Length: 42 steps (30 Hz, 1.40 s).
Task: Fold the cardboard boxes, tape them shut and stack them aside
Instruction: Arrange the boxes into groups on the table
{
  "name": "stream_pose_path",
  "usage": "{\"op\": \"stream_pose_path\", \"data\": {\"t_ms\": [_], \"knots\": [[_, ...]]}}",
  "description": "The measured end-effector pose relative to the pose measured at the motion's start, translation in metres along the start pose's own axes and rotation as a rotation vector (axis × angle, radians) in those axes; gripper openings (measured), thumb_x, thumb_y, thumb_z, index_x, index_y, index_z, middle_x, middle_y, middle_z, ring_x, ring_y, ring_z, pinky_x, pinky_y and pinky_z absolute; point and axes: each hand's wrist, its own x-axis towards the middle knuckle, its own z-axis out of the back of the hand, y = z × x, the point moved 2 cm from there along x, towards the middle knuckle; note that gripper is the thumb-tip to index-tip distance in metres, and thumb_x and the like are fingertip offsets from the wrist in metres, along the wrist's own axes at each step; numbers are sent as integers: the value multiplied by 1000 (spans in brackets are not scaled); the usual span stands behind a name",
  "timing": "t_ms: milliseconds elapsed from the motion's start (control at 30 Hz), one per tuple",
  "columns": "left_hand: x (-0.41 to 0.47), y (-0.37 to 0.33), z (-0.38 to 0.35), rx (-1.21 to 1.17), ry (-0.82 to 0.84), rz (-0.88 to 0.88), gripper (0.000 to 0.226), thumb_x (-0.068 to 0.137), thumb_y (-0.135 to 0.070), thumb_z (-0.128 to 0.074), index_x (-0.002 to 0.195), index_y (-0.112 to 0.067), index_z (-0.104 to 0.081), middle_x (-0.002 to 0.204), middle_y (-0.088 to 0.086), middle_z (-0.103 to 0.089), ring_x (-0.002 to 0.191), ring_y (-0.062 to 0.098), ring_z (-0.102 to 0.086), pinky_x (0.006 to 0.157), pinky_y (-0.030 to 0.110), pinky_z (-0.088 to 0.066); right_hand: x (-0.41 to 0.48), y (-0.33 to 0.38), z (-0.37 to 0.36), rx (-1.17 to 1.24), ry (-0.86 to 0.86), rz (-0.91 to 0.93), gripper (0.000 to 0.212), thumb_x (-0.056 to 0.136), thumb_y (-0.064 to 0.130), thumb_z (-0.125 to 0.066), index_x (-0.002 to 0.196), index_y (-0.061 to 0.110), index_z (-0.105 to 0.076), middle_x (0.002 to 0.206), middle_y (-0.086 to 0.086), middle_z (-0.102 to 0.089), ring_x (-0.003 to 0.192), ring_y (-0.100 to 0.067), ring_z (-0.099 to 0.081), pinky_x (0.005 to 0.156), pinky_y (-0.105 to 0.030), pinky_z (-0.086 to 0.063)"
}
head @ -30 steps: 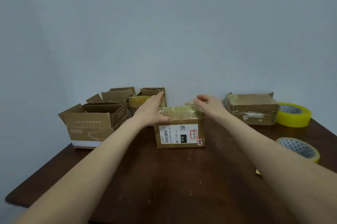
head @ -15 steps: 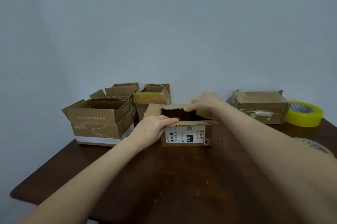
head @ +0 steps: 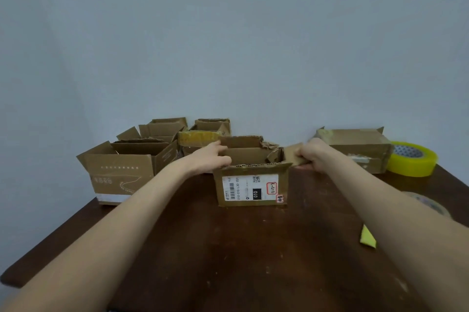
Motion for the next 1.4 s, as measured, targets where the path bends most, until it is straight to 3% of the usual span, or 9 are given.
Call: {"op": "stream_pose_path", "data": {"t_ms": [133,367,567,667,867,1067,1167,1300,1400], "knots": [[12,-8,-7,210,10,-31,68,92,-38,-43,152,-29,-13,161,-4,2,146,22,-15,117,40,-18,-1,1,-1,57,21,11,11,97,-4,-44,106,3,-45,82,-13,-54,61,-19,-55,33,-24,-48],[31,-9,-14,410,47,43,60,94,-49,-35,150,-37,-16,161,0,3,145,27,-19,112,42,-26,-2,-6,1,121,23,3,8,97,-2,-47,104,2,-47,78,-10,-52,65,-17,-56,35,-23,-50],[1,-14,-9,213,-316,-120,51,94,-58,-35,126,-28,-61,146,-5,-44,131,16,-42,106,41,-36,-13,-10,0,159,109,-25,9,93,12,-58,86,8,-54,81,-8,-60,71,-18,-61,53,-33,-58],[-32,-20,-4,271,-416,-250,64,81,-72,-33,121,-33,-63,132,-12,-57,120,9,-51,94,30,-41,-20,-11,-5,159,138,-49,5,93,11,-55,91,7,-54,85,-11,-60,74,-21,-61,42,-30,-56],[-44,15,-5,553,-675,-327,40,86,-17,-57,126,-20,-61,119,1,-66,109,22,-59,90,39,-48,-29,-1,-48,234,196,-67,18,96,3,-41,80,9,-48,78,-12,-55,69,-22,-58,38,-31,-52],[-49,30,-27,466,-836,-235,55,74,-13,-64,128,-10,-55,128,10,-55,116,27,-54,92,39,-47,-14,15,-94,262,185,-44,14,88,-8,-46,81,2,-52,78,-16,-59,70,-26,-61,36,-27,-49],[-45,31,-25,380,-874,-174,53,77,-12,-63,129,-9,-54,130,10,-53,118,26,-52,91,37,-47,-9,23,-107,233,194,-39,14,87,-11,-48,83,1,-52,83,-17,-61,78,-29,-64,53,-35,-57],[-35,15,-13,307,-911,-173,49,81,-11,-57,130,-10,-52,131,7,-50,120,21,-49,91,35,-49,-9,27,-112,220,190,-33,10,94,10,-47,92,4,-55,89,-15,-61,81,-27,-61,53,-37,-50],[-22,-18,-8,256,-906,-239,46,84,-9,-53,129,-12,-51,130,5,-49,118,19,-48,85,30,-50,-8,28,-85,140,44,72,33,96,39,-45,97,6,-51,101,-11,-53,90,-27,-51,69,-33,-42]]}}
